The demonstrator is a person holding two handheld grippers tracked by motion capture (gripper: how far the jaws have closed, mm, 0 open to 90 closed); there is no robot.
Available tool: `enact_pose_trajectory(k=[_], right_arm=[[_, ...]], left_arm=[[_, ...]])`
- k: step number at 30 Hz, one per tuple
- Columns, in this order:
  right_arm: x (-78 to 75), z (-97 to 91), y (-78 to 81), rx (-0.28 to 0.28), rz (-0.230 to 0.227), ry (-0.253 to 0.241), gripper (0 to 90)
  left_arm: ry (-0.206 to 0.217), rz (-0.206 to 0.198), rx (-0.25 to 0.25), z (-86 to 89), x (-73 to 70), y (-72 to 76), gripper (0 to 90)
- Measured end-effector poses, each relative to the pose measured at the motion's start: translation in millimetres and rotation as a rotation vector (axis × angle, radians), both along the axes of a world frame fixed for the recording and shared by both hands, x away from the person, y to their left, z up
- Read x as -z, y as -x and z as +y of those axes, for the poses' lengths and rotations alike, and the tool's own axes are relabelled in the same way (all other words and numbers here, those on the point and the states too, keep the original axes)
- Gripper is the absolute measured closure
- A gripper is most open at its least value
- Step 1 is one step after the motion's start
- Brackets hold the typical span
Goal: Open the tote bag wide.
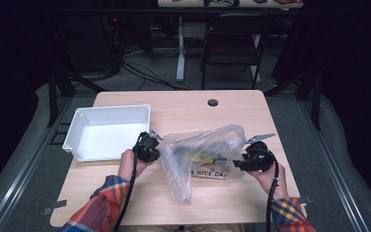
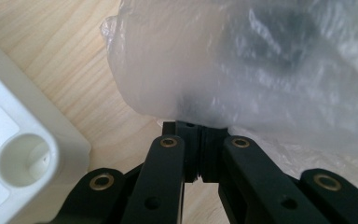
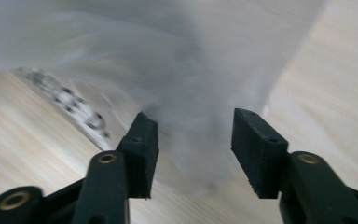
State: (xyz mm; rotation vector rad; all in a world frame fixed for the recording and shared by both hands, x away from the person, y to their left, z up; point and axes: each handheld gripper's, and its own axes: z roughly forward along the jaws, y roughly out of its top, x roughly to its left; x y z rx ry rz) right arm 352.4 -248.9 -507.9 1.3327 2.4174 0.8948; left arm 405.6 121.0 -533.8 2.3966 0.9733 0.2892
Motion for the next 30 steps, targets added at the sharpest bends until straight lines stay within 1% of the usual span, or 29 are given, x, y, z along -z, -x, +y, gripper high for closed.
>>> enact_pose_trajectory(k=[1, 2, 3, 4, 5, 6, 7, 8, 9, 10, 11, 12, 13, 14, 15, 16, 17, 18, 19, 20, 21, 22, 23, 24, 25, 26, 27, 29, 30], right_arm=[[-5.6, 8.3, 4.0, -0.018, -0.035, 0.011, 49.5], [-5.6, 8.3, 4.0, -0.018, -0.035, 0.011, 49.5], [-6.6, 15.1, 5.9, -0.022, -0.079, 0.023, 64.3], [-7.3, 16.0, 5.8, -0.023, -0.083, 0.046, 72.1], [-7.3, 16.0, 5.8, -0.023, -0.083, 0.046, 72.1], [-4.1, 18.1, 4.6, -0.007, -0.098, 0.03, 80.6], [-2.1, 17.2, 3.3, -0.008, -0.072, 0.019, 86.8], [4.0, 14.2, 1.3, 0.002, -0.035, 0.022, 89.7], [4.0, 14.2, 1.3, 0.002, -0.035, 0.022, 89.7], [6.3, 12.2, 0.5, -0.002, -0.027, 0.02, 89.9], [8.6, 10.6, 0.5, 0.002, -0.001, 0.004, 90.0], [10.0, 8.3, 0.4, -0.007, 0.033, -0.005, 90.0], [15.9, 5.1, -2.6, 0.012, 0.053, 0.017, 90.0], [18.1, 3.5, -3.7, 0.012, 0.066, 0.014, 90.0], [18.1, 3.5, -3.7, 0.012, 0.066, 0.014, 90.0], [22.5, 2.0, -5.6, 0.017, 0.083, 0.021, 90.0], [28.0, 0.5, -7.1, 0.028, 0.107, 0.038, 90.0], [28.0, 0.5, -7.1, 0.028, 0.107, 0.038, 90.0], [30.7, 1.2, -7.6, 0.055, 0.1, 0.055, 90.0], [32.7, 2.2, -7.6, 0.08, 0.098, 0.052, 90.0], [31.9, 1.2, -8.4, 0.065, 0.109, 0.064, 90.0], [31.2, 1.2, -8.1, 0.064, 0.115, 0.062, 90.0], [31.2, 1.2, -8.1, 0.064, 0.115, 0.062, 90.0], [30.7, 1.2, -8.2, 0.057, 0.103, 0.064, 90.0], [29.7, 0.3, -7.9, 0.038, 0.112, 0.052, 90.0], [28.6, 0.3, -7.6, 0.042, 0.109, 0.07, 90.0], [28.6, 0.3, -7.6, 0.042, 0.109, 0.07, 90.0], [27.1, 0.1, -7.3, 0.045, 0.1, 0.065, 90.0], [25.0, -0.5, -7.2, 0.044, 0.092, 0.064, 90.0]], left_arm=[[-0.001, 0.001, -0.001, -0.7, 0.2, 0.2, 89.3], [-0.001, 0.001, -0.001, -0.7, 0.2, 0.2, 89.3], [0.001, 0.004, -0.001, -0.5, 0.5, -0.1, 89.3], [-0.002, 0.007, 0.0, -0.2, 0.4, -0.4, 89.3], [-0.002, 0.007, 0.0, -0.2, 0.4, -0.4, 89.3], [-0.003, 0.004, -0.007, 0.2, 0.8, -0.7, 89.3], [-0.002, 0.011, -0.005, 1.1, 0.4, -1.1, 89.3], [0.0, 0.005, -0.013, 1.7, 0.8, -1.5, 89.2], [0.004, 0.014, -0.012, 2.5, 0.2, -2.0, 89.2], [0.007, 0.009, -0.016, 3.1, 0.1, -2.3, 89.2], [0.006, 0.012, -0.015, 4.0, -0.4, -2.8, 89.2], [0.01, 0.012, -0.018, 4.4, -0.6, -3.1, 89.3], [0.016, 0.012, -0.02, 4.6, -1.1, -3.7, 89.3], [0.016, 0.012, -0.02, 4.6, -1.1, -3.7, 89.3], [0.016, 0.013, -0.019, 4.6, -1.4, -4.0, 89.3], [0.016, 0.016, -0.017, 4.7, -1.8, -4.1, 89.3], [0.014, 0.011, -0.021, 4.4, -1.5, -3.9, 89.1], [0.012, 0.014, -0.019, 4.4, -1.9, -3.8, 89.1], [0.012, 0.014, -0.018, 4.4, -2.2, -3.9, 88.9], [0.012, 0.017, -0.017, 4.5, -2.9, -4.0, 87.7], [0.015, 0.02, -0.014, 5.1, -4.4, -4.0, 81.2], [0.02, 0.022, -0.019, 5.7, -7.5, -3.4, 75.9], [0.028, 0.027, -0.016, 7.2, -11.5, -2.6, 75.9], [0.039, 0.027, -0.012, 10.2, -20.1, 0.1, 65.6], [0.036, 0.028, -0.007, 12.6, -26.3, 2.6, 61.5], [0.036, 0.028, -0.007, 12.6, -26.3, 2.6, 57.8], [0.036, 0.031, -0.002, 14.6, -30.4, 4.9, 57.8], [0.034, 0.034, 0.007, 19.3, -38.7, 9.7, 50.8], [0.041, 0.033, 0.017, 23.1, -46.8, 13.9, 45.0]])
